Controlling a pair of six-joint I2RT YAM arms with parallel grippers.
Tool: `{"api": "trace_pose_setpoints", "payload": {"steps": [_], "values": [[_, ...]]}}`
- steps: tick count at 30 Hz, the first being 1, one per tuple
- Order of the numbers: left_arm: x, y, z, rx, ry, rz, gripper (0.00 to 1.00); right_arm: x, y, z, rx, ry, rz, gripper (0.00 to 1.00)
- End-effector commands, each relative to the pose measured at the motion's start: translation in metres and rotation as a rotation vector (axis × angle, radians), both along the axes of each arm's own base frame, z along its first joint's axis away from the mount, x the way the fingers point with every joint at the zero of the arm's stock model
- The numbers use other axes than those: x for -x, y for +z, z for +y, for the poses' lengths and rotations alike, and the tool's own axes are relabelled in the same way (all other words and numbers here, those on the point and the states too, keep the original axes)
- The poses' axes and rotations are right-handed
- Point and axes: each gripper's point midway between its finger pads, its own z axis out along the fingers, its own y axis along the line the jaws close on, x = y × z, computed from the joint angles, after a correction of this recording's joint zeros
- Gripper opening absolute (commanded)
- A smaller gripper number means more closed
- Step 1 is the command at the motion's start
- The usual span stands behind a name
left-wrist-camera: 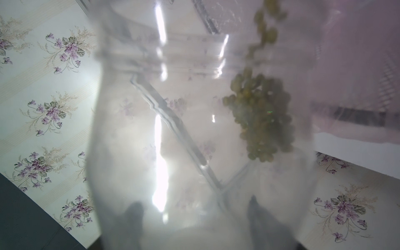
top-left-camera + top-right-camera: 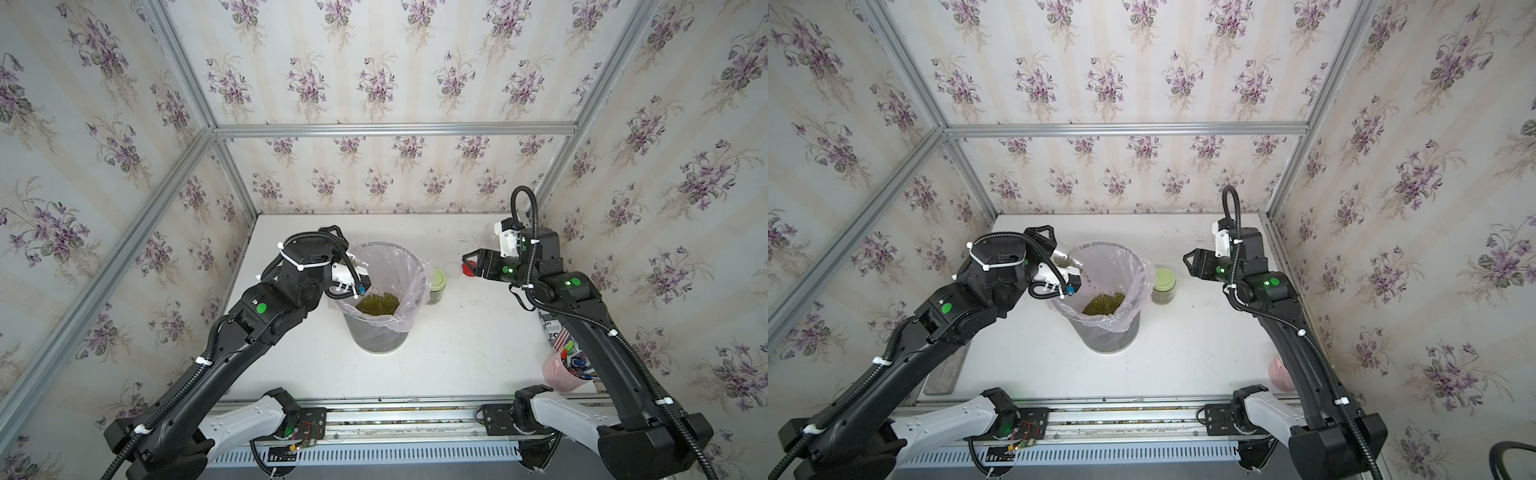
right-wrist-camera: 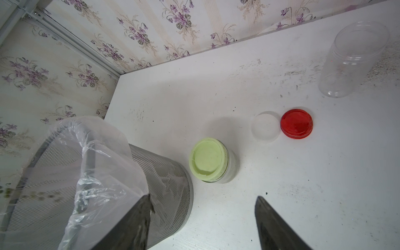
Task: Empty moldy mung beans from jars
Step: Pour the moldy mung beans from the jar into the trash bin.
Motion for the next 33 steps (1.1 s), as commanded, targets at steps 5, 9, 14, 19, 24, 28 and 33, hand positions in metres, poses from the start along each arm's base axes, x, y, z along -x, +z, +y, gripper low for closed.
{"api": "trace_pose_setpoints", "payload": {"steps": [5,9,14,19,24,28,33], "values": [[-0.005,0.008,-0.004,-0.119,-0.043,-0.035,0.45,-0.002,0.007,0.0,-0.005,-0.001,-0.034,0.73],[-0.006,0.006,-0.008,-0.141,-0.049,-0.035,0.45,-0.001,0.007,0.0,-0.008,-0.002,-0.035,0.73],[-0.007,0.003,-0.012,-0.169,-0.059,-0.037,0.45,-0.001,0.006,0.0,-0.008,0.0,-0.034,0.73],[-0.008,-0.001,-0.012,-0.209,-0.05,-0.034,0.45,0.0,0.006,0.0,-0.008,0.001,-0.035,0.73],[-0.008,-0.004,-0.013,-0.239,-0.051,-0.032,0.45,0.0,0.004,0.0,-0.006,-0.001,-0.033,0.73],[-0.01,-0.009,-0.016,-0.268,-0.05,-0.024,0.44,0.0,0.005,0.0,-0.011,0.001,-0.036,0.73],[-0.01,-0.012,-0.02,-0.279,-0.056,-0.02,0.43,0.001,0.004,0.0,-0.012,0.001,-0.036,0.73]]}}
